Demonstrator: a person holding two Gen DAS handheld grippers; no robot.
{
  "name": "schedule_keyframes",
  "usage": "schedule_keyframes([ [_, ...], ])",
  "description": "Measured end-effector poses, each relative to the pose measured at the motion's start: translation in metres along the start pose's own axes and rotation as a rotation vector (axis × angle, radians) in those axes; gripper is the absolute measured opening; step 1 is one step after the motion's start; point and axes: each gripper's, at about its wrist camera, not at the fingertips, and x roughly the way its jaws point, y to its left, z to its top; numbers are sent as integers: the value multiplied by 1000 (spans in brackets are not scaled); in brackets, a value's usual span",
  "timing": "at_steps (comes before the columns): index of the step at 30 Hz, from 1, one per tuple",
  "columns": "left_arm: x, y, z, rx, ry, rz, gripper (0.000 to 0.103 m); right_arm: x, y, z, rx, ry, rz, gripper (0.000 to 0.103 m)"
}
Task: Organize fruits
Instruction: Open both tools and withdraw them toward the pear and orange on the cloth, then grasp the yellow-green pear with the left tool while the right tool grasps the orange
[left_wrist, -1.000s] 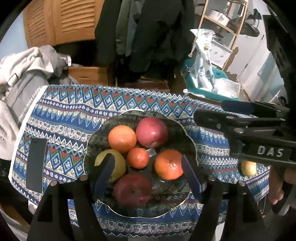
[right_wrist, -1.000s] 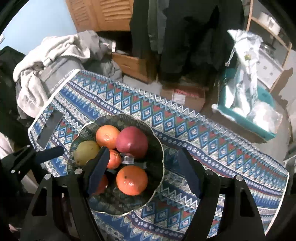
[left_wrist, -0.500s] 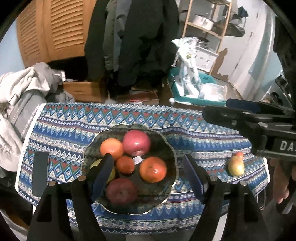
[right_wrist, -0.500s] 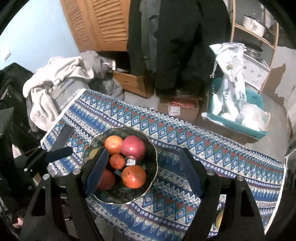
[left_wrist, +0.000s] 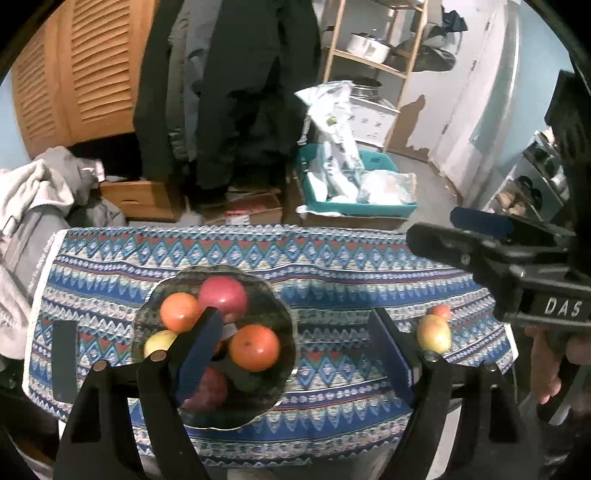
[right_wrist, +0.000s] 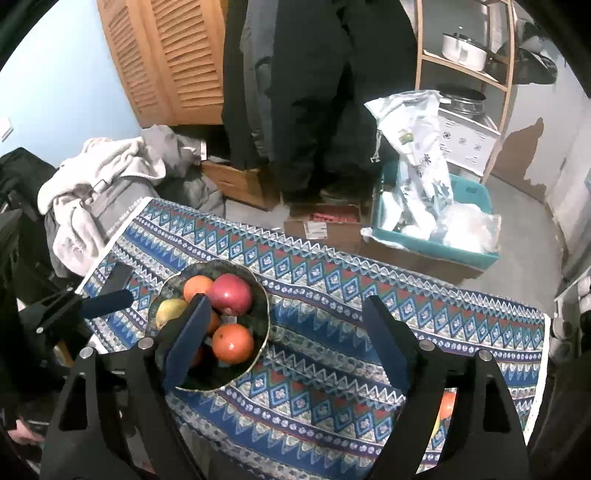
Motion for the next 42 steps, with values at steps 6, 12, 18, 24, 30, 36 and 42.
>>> schedule_keyframes([
  [6,8,-20,3,7,11,-31,89,-18,-25,-13,41,-10,4,84],
  [12,18,-48,3,42,17,-43,89,-31,-61,-30,86,-9,-45,84],
  [18,34,-77,3,69,50,-69,89,-37,-102,-48,160,14,-69,84],
  [24,52,-113,3,117,92,-101,89,-49,-135,-65,210,9,-97,84],
  [30,69,-148,-4,191,134,-95,89,-50,-166,-87,253,30,-146,84],
  [36,88,-173,-14,242,184,-102,89,-45,-196,-113,293,68,-190,84],
  [42,112,-196,-21,257,243,-130,89,-42,-217,-131,331,91,-204,84],
])
